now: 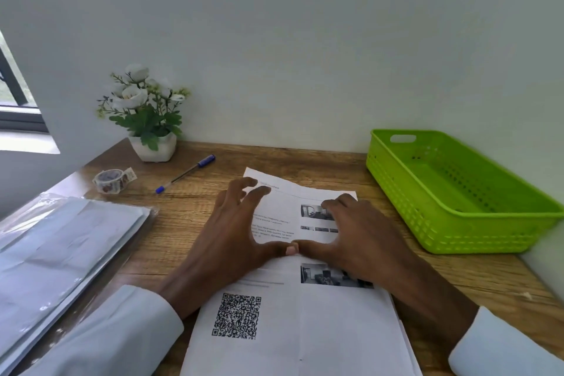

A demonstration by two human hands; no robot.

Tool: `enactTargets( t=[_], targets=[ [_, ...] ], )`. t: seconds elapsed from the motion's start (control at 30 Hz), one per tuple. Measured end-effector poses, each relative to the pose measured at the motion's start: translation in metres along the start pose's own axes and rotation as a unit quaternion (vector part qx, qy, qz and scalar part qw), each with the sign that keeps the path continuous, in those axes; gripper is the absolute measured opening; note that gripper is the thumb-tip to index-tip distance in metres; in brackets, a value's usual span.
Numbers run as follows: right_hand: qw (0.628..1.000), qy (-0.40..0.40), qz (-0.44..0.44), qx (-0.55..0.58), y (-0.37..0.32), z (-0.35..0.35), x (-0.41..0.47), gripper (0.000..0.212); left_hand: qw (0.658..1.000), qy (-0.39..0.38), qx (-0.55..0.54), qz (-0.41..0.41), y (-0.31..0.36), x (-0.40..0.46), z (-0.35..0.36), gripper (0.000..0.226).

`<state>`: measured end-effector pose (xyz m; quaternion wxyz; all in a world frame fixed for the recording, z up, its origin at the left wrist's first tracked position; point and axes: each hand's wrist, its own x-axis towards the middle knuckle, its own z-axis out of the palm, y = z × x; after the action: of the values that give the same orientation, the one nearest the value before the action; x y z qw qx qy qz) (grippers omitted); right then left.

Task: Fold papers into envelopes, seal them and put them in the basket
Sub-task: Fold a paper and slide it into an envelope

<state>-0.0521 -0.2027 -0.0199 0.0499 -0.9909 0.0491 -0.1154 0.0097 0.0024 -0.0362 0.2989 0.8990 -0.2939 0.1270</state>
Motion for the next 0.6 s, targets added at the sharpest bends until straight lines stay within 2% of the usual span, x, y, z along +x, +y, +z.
enactTargets(
  t=[0.1,0.2,0.3,0.4,0.47,0.53,0.6],
  targets=[
    [1.000,0.000,-0.002,0.018,0.004,0.002,-0.001,0.096,0.998,0.040,-0.048,-0.027,-0.003,0.003,-0.002,0.088],
    [0.999,0.008,-0.008,0.050,0.009,0.005,0.002,0.095,0.974,0.077,-0.178,-0.115,-0.011,0.008,-0.008,0.084],
    [0.994,0.043,-0.007,0.097,0.014,0.010,0.007,0.091,0.917,0.080,-0.336,-0.199,-0.014,0.009,-0.016,0.083],
    [0.979,0.085,0.031,0.185,0.016,0.015,0.014,0.091,0.855,0.096,-0.446,-0.245,-0.014,0.010,-0.024,0.077],
    [0.949,0.096,0.059,0.296,0.018,0.016,0.017,0.088,0.822,0.102,-0.500,-0.255,-0.013,0.011,-0.029,0.073],
    [0.878,0.080,0.099,0.462,0.019,0.014,0.017,0.089,0.791,0.106,-0.548,-0.251,-0.013,0.013,-0.032,0.070],
    [0.808,0.058,0.126,0.572,0.021,0.013,0.013,0.087,0.760,0.116,-0.593,-0.241,-0.013,0.013,-0.034,0.068]
  ],
)
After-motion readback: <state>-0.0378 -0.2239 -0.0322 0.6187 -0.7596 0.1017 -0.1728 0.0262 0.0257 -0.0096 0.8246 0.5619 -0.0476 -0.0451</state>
